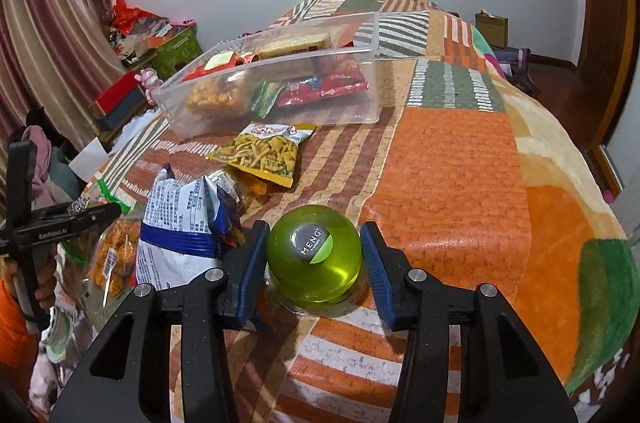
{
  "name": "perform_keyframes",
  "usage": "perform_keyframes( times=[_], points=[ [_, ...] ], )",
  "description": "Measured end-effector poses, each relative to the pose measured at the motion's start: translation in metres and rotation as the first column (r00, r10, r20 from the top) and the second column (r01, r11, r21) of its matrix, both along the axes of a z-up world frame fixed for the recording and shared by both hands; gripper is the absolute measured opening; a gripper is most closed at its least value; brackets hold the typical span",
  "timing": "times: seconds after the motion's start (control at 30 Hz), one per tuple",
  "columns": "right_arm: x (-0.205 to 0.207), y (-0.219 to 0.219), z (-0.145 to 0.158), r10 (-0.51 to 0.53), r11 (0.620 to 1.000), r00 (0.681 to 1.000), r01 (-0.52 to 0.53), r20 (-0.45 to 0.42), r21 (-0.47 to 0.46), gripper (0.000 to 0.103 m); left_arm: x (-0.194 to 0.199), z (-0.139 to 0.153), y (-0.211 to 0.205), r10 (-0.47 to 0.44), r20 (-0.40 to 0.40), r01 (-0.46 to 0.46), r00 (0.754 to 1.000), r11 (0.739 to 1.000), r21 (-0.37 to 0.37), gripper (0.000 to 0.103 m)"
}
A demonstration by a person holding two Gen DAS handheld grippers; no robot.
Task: Organize snacks
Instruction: 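Grasp the green jelly ball with the right tool while the left tool grasps the cat-ear cracker bag, then lower the green ball and cat-ear cracker bag into the clear box, opening both tools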
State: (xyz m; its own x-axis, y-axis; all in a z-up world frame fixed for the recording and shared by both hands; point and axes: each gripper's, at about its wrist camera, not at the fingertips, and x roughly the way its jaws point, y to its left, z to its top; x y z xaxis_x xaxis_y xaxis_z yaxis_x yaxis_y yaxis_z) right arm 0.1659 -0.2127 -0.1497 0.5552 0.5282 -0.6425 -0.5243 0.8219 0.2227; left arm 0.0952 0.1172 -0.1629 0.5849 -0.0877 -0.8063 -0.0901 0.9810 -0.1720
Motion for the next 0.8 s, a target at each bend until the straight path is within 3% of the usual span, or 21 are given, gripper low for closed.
perform_keyframes(
  times=[0.4, 0.8],
  points=[
    [0.016, -0.008, 0.023, -0.033, 0.999, 0.999, 0.032, 0.042, 0.035, 0.043, 0.013, 0.053, -0.007, 0.0, 0.137, -0.001, 0.991, 1.0, 0.008, 0.053],
    [0.046, 0.008, 0.062, -0.034, 0.997, 0.988, 0.022, 0.153, 0.08, 0.044, 0.067, 0.091, -0.03, -0.052, 0.225, 0.049, 0.973, 0.999, 0.019, 0.053]
  ],
)
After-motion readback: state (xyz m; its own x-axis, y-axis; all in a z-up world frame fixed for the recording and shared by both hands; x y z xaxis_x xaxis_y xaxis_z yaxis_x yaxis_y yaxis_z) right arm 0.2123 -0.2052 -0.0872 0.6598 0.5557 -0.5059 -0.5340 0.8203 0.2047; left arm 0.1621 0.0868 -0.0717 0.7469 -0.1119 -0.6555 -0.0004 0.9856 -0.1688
